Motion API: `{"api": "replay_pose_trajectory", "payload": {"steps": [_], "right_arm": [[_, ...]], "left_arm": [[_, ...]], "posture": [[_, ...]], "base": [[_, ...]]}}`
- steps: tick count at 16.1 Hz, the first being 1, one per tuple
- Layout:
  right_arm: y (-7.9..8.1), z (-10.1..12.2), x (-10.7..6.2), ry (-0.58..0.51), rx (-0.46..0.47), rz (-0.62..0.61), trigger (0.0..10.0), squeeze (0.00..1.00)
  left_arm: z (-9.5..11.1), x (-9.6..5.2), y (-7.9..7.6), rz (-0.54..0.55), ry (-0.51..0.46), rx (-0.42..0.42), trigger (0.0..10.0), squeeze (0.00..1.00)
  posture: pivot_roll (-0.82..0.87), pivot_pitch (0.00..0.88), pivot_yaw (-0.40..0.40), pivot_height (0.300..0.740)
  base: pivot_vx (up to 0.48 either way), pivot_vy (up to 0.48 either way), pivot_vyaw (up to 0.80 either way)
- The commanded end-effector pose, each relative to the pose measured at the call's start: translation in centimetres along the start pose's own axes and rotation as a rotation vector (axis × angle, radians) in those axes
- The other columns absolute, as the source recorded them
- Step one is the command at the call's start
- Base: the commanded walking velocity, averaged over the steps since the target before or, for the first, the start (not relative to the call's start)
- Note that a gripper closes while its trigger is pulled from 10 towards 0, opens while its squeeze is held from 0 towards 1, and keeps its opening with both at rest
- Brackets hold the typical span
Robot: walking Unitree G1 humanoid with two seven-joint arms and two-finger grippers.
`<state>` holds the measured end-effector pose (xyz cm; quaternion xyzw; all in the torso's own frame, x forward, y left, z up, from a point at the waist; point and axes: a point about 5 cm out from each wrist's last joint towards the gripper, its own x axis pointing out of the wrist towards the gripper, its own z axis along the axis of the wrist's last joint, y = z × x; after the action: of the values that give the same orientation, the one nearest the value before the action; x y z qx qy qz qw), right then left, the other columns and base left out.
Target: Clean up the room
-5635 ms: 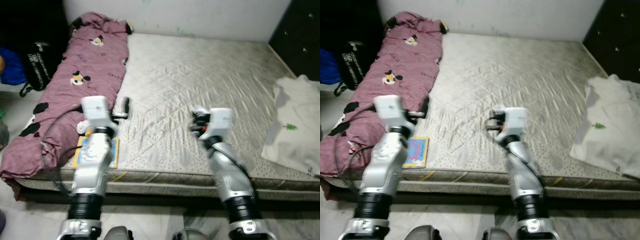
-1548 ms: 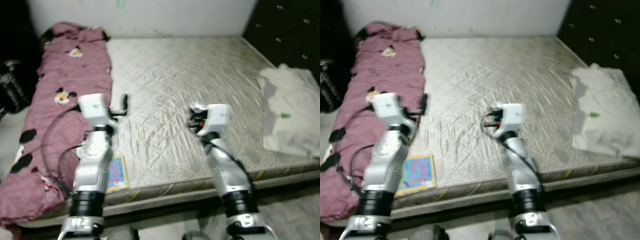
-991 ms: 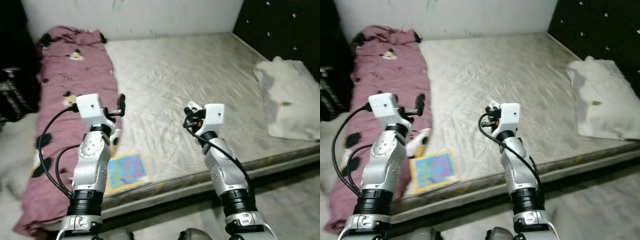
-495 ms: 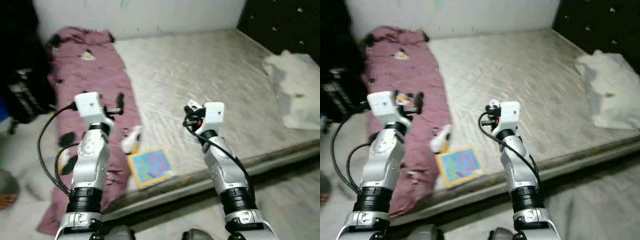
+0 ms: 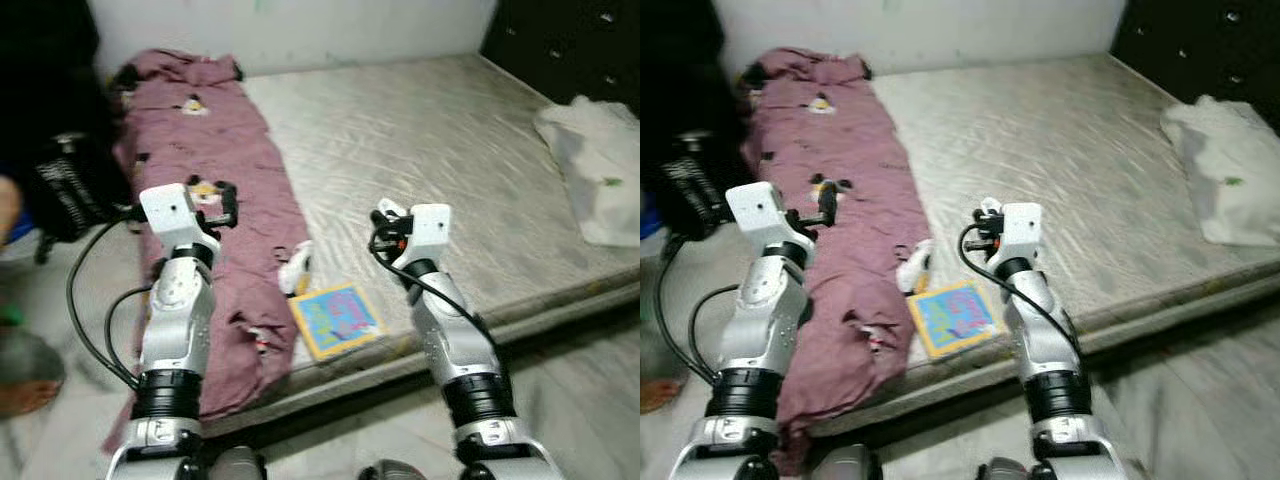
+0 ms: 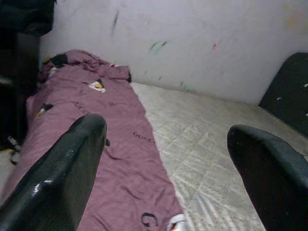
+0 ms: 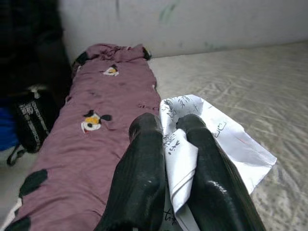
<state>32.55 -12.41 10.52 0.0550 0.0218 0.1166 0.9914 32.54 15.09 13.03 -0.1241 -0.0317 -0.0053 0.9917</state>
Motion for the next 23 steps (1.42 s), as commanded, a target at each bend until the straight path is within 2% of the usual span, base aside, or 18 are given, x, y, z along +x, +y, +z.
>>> {"api": "replay_pose_trajectory", "payload": {"steps": [1,7,9,13,14,18,20,23], "right_arm": [[0.1,0.4,0.2,-0.015,-0.025,0.014,10.0,0.0],[0.0,0.3,0.2,-0.015,-0.021,0.014,10.0,0.0],[0.1,0.4,0.2,-0.017,-0.027,0.022,10.0,0.0],[0.2,0.9,0.3,-0.039,-0.058,0.042,10.0,0.0],[0.0,1.2,0.5,-0.049,-0.069,0.041,10.0,0.0],[-0.8,1.7,0.6,-0.061,-0.058,0.014,10.0,0.0],[-0.6,1.9,0.7,-0.068,-0.058,0.02,10.0,0.0],[-0.3,2.1,0.9,-0.076,-0.06,0.034,10.0,0.0]], "left_arm": [[0.1,0.0,-0.4,-0.02,-0.007,0.005,10.0,0.0],[0.0,0.0,-0.3,-0.013,-0.014,0.016,10.0,0.0],[0.0,0.0,-0.3,0.0,-0.008,0.048,10.0,0.0],[-0.1,0.1,-0.3,0.024,0.0,0.052,10.0,0.0],[-0.2,0.2,-0.3,0.039,-0.001,0.038,10.0,0.0],[-0.2,0.1,0.0,0.051,0.0,0.086,10.0,0.0],[-0.3,0.1,0.3,0.049,-0.004,0.059,10.0,0.0],[-0.2,0.2,0.2,0.053,-0.002,0.063,10.0,0.0]], "posture": [[-0.02,0.0,-0.006,0.74],[-0.02,0.0,-0.006,0.74],[-0.02,0.0,-0.006,0.74],[-0.02,0.0,-0.006,0.74],[-0.02,0.0,-0.006,0.74],[-0.02,0.0,-0.008,0.74],[-0.02,0.0,-0.009,0.74],[-0.02,0.0,-0.011,0.74]], "base": [[0.0,0.0,0.8],[0.0,0.0,0.8],[0.0,0.0,0.8],[0.0,0.0,0.8],[0.0,0.0,0.8],[0.0,0.0,0.8],[0.0,0.0,0.8],[0.0,0.0,0.8]]}}
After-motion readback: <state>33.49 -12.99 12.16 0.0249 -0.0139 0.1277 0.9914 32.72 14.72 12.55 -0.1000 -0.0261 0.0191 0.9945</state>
